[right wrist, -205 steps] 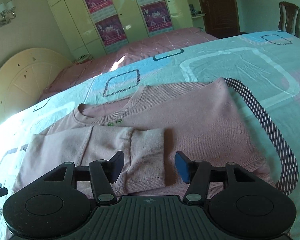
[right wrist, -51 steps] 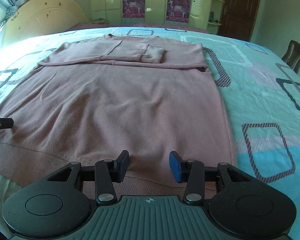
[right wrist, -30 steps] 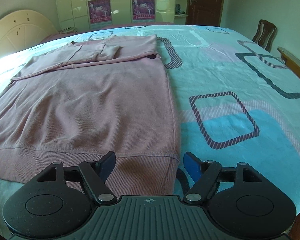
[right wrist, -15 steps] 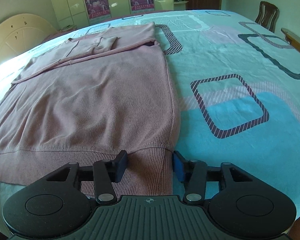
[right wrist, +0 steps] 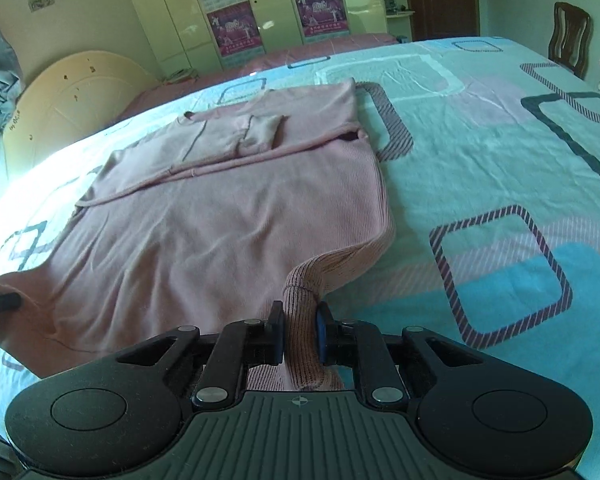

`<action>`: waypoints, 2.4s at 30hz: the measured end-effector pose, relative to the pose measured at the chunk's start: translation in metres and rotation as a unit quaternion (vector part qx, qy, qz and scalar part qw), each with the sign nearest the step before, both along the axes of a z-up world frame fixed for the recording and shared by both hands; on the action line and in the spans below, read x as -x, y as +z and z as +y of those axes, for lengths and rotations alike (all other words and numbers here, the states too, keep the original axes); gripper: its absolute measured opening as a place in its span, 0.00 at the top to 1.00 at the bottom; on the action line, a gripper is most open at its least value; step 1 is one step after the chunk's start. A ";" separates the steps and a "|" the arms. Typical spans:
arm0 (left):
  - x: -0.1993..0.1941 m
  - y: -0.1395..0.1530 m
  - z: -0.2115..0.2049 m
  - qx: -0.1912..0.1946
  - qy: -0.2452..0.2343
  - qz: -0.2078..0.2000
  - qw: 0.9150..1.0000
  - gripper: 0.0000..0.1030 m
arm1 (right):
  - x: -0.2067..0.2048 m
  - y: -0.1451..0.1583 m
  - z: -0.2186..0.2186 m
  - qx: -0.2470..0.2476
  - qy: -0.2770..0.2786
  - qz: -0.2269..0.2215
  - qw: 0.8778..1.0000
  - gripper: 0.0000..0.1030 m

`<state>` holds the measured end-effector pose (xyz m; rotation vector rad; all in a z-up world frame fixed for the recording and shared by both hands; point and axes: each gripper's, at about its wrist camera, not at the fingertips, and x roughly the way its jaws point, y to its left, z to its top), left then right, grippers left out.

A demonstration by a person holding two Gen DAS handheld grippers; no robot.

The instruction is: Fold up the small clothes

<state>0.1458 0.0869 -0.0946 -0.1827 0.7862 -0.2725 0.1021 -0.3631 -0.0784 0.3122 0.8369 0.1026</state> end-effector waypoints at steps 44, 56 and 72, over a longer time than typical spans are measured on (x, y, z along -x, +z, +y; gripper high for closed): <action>-0.323 -0.009 -0.001 -0.060 0.112 -0.029 0.991 0.23 | -0.339 -0.020 -0.092 -0.078 -0.109 -0.023 0.991 0.34; -0.352 -0.046 -0.016 -0.091 0.042 0.027 0.995 0.37 | -0.367 -0.046 -0.062 -0.023 -0.007 -0.018 1.000 0.34; -0.335 -0.050 -0.029 -0.098 0.056 -0.042 0.993 0.95 | -0.370 -0.046 -0.042 0.050 0.027 -0.079 0.995 0.91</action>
